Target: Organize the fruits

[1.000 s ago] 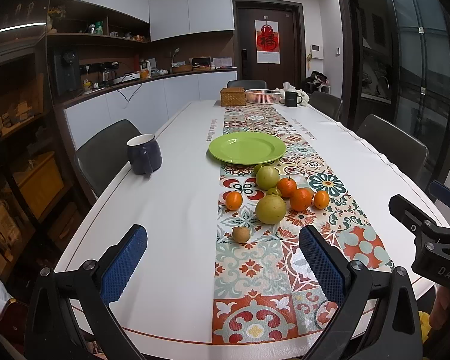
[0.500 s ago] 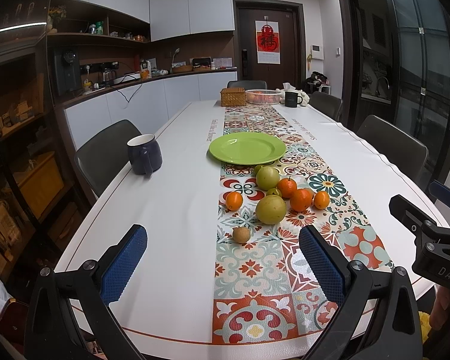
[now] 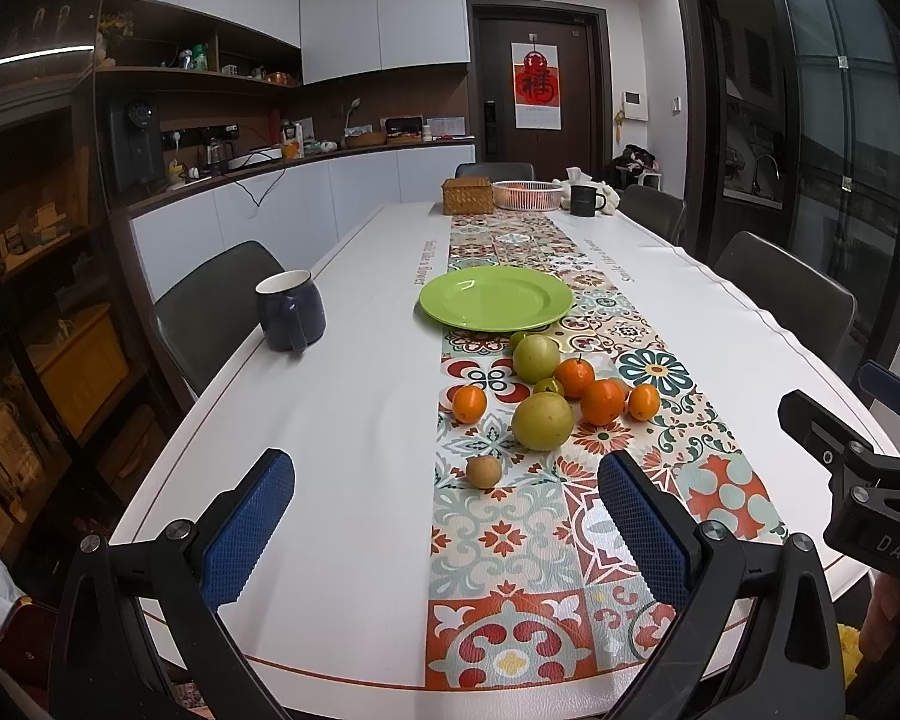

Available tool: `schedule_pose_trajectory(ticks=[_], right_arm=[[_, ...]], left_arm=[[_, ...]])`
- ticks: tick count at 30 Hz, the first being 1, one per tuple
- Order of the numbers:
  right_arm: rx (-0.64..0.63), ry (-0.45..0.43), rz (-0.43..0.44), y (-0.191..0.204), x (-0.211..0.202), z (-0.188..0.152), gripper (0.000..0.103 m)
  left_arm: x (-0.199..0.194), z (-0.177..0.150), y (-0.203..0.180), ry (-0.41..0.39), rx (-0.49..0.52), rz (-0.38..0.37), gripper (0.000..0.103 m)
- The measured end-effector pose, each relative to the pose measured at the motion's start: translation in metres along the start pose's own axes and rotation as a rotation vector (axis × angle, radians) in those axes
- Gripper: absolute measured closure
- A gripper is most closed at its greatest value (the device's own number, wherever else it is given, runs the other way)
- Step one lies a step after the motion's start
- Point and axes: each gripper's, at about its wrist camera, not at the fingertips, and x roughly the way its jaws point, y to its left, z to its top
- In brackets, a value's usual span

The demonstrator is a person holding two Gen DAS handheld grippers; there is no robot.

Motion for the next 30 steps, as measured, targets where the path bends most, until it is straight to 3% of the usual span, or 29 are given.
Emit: schedule_pose_trajectory(ticks=[30], right_arm=[[-0.001,0.0,0.002,-0.002,0.0027,-0.0002,0.001]], left_arm=[[-0.0005,0.0001,0.0005,-0.002,0.0,0.001,0.0]])
